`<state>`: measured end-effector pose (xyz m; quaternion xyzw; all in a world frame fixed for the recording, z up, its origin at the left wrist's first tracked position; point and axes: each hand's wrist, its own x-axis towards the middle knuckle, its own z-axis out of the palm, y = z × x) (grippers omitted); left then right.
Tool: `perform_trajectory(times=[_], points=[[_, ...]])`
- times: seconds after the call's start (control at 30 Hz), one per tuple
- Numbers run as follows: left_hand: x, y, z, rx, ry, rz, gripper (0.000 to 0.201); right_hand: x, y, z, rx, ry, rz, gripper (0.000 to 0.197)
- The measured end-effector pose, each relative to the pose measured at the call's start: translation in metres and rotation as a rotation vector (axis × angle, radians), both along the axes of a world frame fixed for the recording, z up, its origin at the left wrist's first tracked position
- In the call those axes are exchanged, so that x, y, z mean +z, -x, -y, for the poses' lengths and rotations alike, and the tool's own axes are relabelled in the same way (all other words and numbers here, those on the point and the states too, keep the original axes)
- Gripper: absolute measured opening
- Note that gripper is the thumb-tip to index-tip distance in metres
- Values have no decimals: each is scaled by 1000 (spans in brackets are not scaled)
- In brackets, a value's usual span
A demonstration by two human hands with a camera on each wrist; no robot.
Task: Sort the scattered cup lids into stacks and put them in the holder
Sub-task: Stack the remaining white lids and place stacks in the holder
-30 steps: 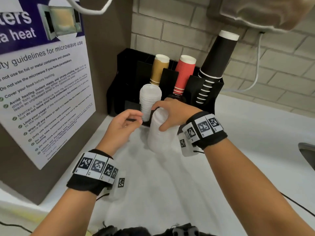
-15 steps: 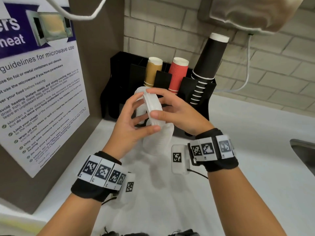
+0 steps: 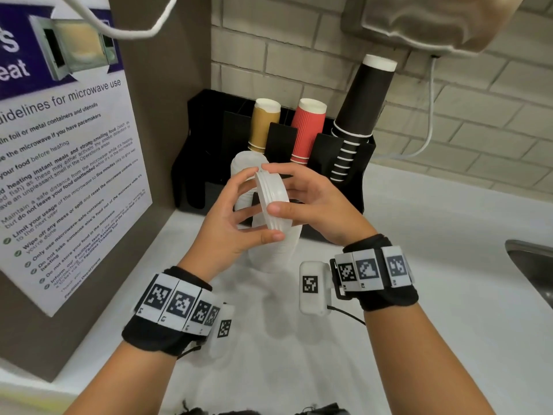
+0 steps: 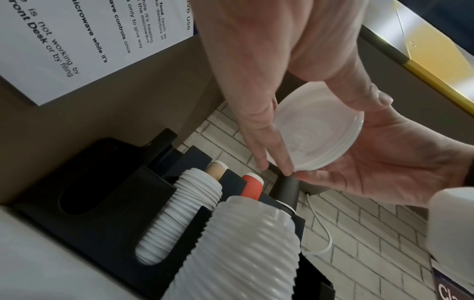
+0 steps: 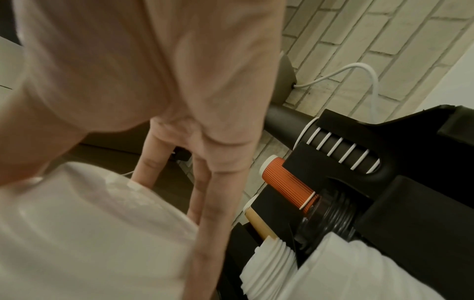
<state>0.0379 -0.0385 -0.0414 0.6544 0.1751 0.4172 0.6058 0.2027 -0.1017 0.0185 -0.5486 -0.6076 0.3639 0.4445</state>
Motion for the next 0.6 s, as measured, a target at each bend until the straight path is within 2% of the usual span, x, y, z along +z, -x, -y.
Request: perform_trajectory(times=[0.2,0.33,0.4,0.47,0.6], points=[[2,-6,2,38,-17,-1,91,-1,-2,-4,-2,-40,48,60],[5,-10,-3,2,-23,17,95,5,-9,-7,-14,-129,84,57],[5,-8,-9,16,-23,16,94,11,-26,-11,-100,-215,128,58],[5,-2,-15,71,-43,7,85,15,-54,-15,-260,-282,213,61],[0,9,-24,190,-85,-48,61,-5,-108,-22,-521,-196,403,66]])
